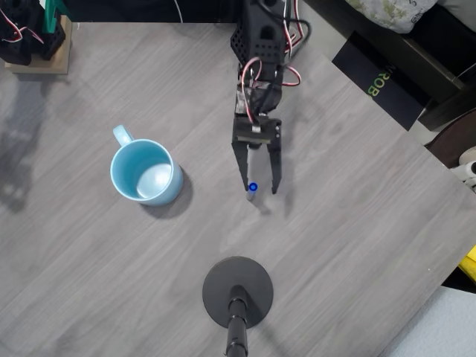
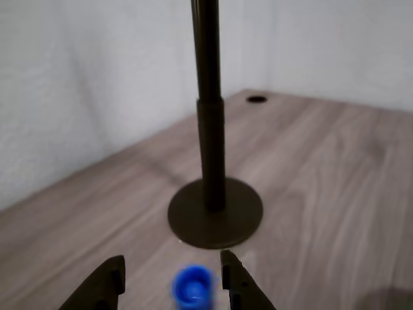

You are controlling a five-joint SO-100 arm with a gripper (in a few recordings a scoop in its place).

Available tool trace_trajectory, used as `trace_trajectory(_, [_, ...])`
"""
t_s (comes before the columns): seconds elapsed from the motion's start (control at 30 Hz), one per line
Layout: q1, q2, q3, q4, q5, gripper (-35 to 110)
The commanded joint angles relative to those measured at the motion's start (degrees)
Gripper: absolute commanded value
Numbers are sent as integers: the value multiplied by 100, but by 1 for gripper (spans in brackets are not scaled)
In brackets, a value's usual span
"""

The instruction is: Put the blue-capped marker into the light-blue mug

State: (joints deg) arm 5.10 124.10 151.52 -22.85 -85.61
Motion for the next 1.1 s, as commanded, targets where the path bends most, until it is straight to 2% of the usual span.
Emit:
trace_trajectory(0.0, [-9,-132,-97,-193,44,23])
trace_trajectory(0.33, [-26,-1063,-97,-791,123,24])
trace_trajectory(0.6, [-167,-4482,-1134,-2514,598,24])
trace_trajectory(0.67, [-202,-4887,-1433,-2496,642,24])
trace_trajectory(0.8, [-387,-4482,-1802,-1116,1072,24])
trace_trajectory(0.97, [-519,-3507,-3243,2505,2057,24])
trace_trajectory(1.07, [-571,-3375,-3647,3146,2224,24])
